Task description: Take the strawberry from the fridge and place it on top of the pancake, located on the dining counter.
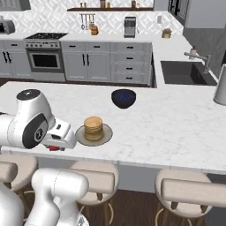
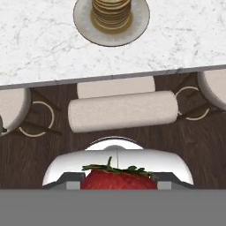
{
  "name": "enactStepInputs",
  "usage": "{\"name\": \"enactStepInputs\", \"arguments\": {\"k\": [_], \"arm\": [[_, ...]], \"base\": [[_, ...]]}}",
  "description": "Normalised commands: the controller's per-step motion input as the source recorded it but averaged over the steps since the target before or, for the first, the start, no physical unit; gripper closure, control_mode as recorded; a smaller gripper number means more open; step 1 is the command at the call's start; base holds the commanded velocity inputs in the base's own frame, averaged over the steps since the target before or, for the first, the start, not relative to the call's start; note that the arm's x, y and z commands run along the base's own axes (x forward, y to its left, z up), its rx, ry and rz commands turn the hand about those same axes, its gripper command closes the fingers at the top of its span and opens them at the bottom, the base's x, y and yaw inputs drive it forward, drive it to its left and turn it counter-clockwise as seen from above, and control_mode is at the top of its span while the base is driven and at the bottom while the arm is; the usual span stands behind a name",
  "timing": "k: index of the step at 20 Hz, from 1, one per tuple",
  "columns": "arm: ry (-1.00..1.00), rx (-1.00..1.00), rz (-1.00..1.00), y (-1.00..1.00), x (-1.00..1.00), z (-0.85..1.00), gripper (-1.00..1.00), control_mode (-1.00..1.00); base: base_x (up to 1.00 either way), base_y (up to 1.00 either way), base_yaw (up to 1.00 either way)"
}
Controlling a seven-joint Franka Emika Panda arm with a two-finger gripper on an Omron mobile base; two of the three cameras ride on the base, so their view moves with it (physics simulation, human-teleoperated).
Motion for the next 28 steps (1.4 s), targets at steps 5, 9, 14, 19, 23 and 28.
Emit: {"name": "enactStepInputs", "arguments": {"k": [5, 9, 14, 19, 23, 28], "arm": [[0.00, 0.00, 0.00, 0.00, 0.00, 0.00, 1.00, 1.00], [0.00, 0.00, 0.00, 0.00, 0.11, 0.00, 1.00, -1.00], [0.06, 0.00, 0.04, 0.00, 0.95, 0.04, 1.00, -1.00], [0.00, 0.04, 0.13, -0.31, 1.00, 0.16, 1.00, -1.00], [0.00, 0.02, 0.03, -0.14, 1.00, 0.26, 1.00, -1.00], [0.00, -0.12, 0.03, 0.08, 1.00, 0.01, 1.00, -1.00]], "base": [[0.20, 0.00, 0.01], [0.03, 0.00, 0.00], [0.00, 0.00, 0.00], [0.00, 0.00, 0.00], [0.00, 0.00, 0.00], [0.00, 0.00, 0.00]]}}
